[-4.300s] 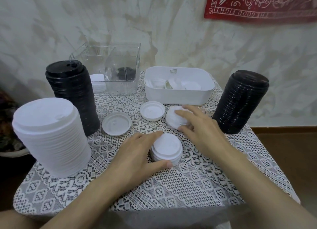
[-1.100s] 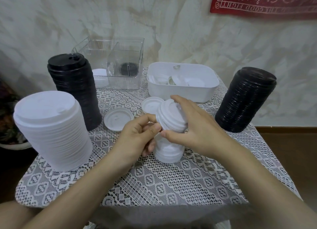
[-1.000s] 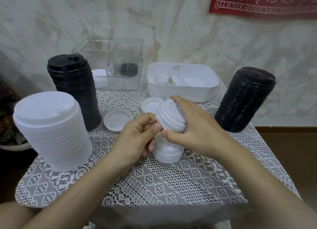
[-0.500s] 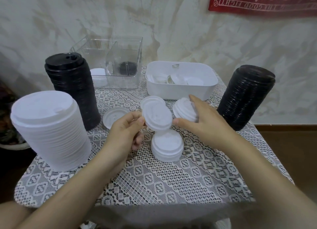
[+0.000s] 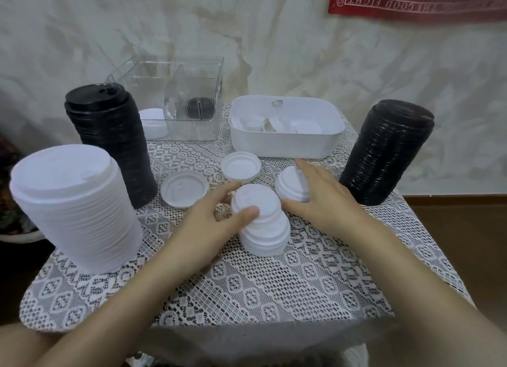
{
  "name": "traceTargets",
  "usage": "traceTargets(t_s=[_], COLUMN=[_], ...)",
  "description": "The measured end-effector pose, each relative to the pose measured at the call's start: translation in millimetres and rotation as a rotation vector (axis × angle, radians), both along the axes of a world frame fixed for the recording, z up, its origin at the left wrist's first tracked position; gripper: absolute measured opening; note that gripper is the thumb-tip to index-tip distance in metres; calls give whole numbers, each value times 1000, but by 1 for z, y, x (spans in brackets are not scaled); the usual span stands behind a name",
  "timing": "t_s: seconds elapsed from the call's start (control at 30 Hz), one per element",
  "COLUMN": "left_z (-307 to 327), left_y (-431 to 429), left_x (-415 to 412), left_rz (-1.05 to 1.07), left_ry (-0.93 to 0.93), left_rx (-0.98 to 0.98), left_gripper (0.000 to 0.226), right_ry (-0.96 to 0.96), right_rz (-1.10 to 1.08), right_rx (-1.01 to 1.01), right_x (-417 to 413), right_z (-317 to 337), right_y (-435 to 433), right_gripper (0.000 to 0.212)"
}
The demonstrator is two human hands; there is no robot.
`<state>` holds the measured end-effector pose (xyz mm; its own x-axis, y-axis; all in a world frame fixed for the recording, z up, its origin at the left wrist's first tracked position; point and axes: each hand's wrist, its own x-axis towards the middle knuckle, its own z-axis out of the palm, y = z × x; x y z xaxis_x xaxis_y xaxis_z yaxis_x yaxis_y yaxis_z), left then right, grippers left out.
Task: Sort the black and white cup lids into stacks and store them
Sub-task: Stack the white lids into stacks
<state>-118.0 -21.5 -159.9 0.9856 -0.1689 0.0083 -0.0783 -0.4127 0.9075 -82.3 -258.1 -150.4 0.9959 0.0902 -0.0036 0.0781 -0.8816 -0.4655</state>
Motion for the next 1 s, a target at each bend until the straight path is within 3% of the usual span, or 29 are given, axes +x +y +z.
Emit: traceTargets(t_s=[0.2,0.33,0.47,0.77,1.0], left_z=[-9,-10,-10,-5,-7], left_y=[-1,0,1,4,3], left_x=[-1,1,-2,-2,-1], left_rz=[-41,-47,-172,-218,-228], left_ry=[-129,-155,-151,-204,-185], left_rx=[198,139,252,409,440], left_gripper=[84,78,78,72,103], right_ry=[18,27,20,23,22], right_rz=[12,8,2,-3,-2], right_rx=[-19,-8,-2,-1,14], right_x=[-1,0,2,0,-2], right_z=[-3,-3,-5,-2,-2], right_y=[0,0,-2,-3,-3], right_gripper=[98,99,98,96,97])
